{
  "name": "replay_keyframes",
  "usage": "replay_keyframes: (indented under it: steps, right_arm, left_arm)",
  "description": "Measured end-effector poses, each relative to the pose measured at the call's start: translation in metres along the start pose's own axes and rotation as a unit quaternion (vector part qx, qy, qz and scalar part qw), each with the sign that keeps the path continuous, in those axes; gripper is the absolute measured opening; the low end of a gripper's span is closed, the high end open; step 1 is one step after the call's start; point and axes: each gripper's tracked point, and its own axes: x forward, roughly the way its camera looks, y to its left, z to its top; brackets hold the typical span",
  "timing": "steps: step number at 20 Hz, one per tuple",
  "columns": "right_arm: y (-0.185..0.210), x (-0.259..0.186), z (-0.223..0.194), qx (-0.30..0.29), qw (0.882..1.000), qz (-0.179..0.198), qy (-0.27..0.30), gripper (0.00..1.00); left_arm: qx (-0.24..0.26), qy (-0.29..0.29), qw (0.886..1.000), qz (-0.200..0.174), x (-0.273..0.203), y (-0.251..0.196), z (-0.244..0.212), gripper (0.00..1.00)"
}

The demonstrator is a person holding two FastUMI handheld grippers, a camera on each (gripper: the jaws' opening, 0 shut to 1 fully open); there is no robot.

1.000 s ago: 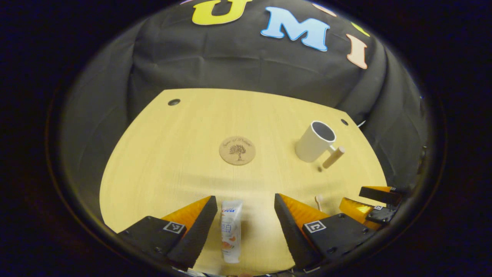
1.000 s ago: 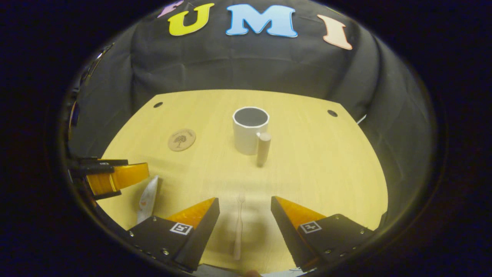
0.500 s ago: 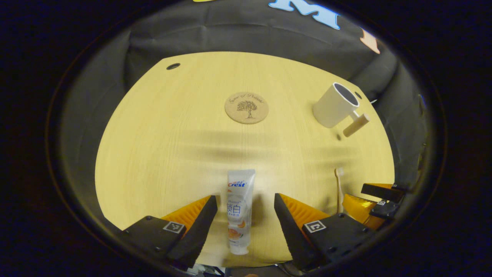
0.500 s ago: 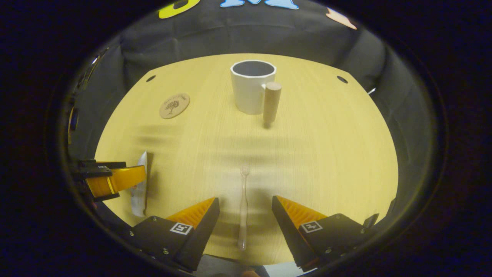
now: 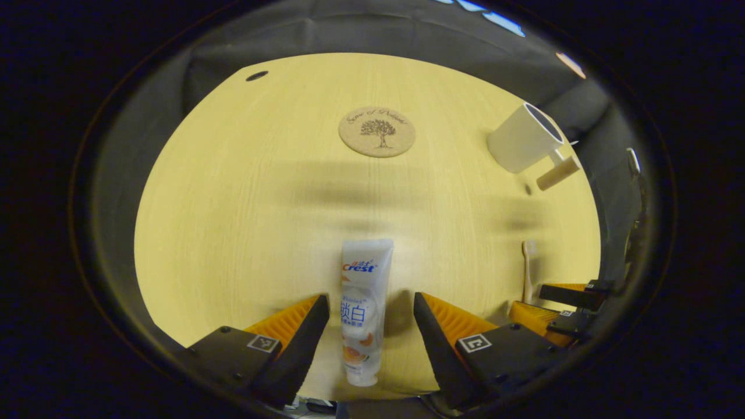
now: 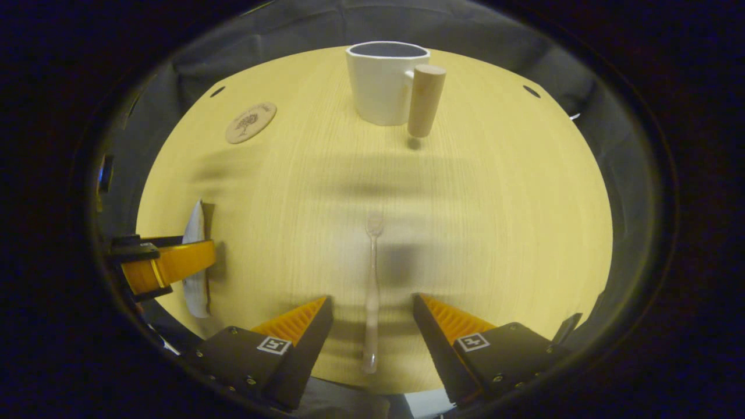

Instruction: Put the toothbrush and toothpaste on the desktop into the cup, then pick up the cup and place it on the coaster on the desktop.

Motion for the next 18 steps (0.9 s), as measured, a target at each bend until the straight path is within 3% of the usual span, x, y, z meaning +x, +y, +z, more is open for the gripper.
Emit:
replay_keyframes:
  steps: [3,6,7,8,9,11,12,15,16,17,18]
  right_arm:
    - [-0.002,0.003,-0.002,-0.009,1.0,-0.011,0.009,0.87]
    - [-0.003,0.002,-0.002,-0.01,1.0,-0.017,0.018,0.74]
    - [-0.004,0.003,-0.003,-0.006,1.0,-0.019,0.019,0.7]
    - [-0.003,0.003,-0.004,-0.004,1.0,-0.019,0.024,0.58]
    - [-0.003,0.003,-0.006,-0.007,0.999,-0.018,0.029,0.53]
    - [-0.006,0.003,-0.006,-0.006,0.999,-0.022,0.031,0.57]
    - [-0.004,0.004,-0.01,0.009,0.999,-0.021,0.041,0.24]
    - [-0.008,0.0,-0.004,0.014,0.999,-0.013,0.032,0.21]
    - [-0.007,0.0,-0.004,0.02,0.999,-0.007,0.036,0.1]
    - [-0.007,0.004,-0.004,0.025,0.999,-0.002,0.035,0.09]
    - [-0.009,0.004,-0.004,0.024,0.999,-0.001,0.033,0.17]
  left_arm:
    - [0.002,0.0,1.0,0.008,0.004,0.002,0.001,0.91]
    - [0.007,0.003,1.0,0.021,0.005,0.006,0.001,0.85]
    - [0.011,0.002,1.0,0.027,0.004,0.008,0.001,0.79]
    - [0.013,0.002,0.999,0.031,0.005,0.01,0.0,0.78]
    - [0.015,0.0,0.999,0.036,0.006,0.013,0.001,0.72]
    - [0.014,-0.002,0.999,0.045,0.006,0.017,0.001,0.6]
    - [0.014,-0.002,0.999,0.044,0.006,0.017,0.002,0.56]
    - [0.022,-0.003,0.999,0.042,0.005,0.014,0.0,0.52]
    - [0.026,-0.001,0.999,0.043,0.006,0.014,0.0,0.5]
    - [0.024,-0.005,0.999,0.043,0.004,0.014,0.0,0.49]
    - [0.023,-0.007,0.999,0.041,0.004,0.014,0.001,0.48]
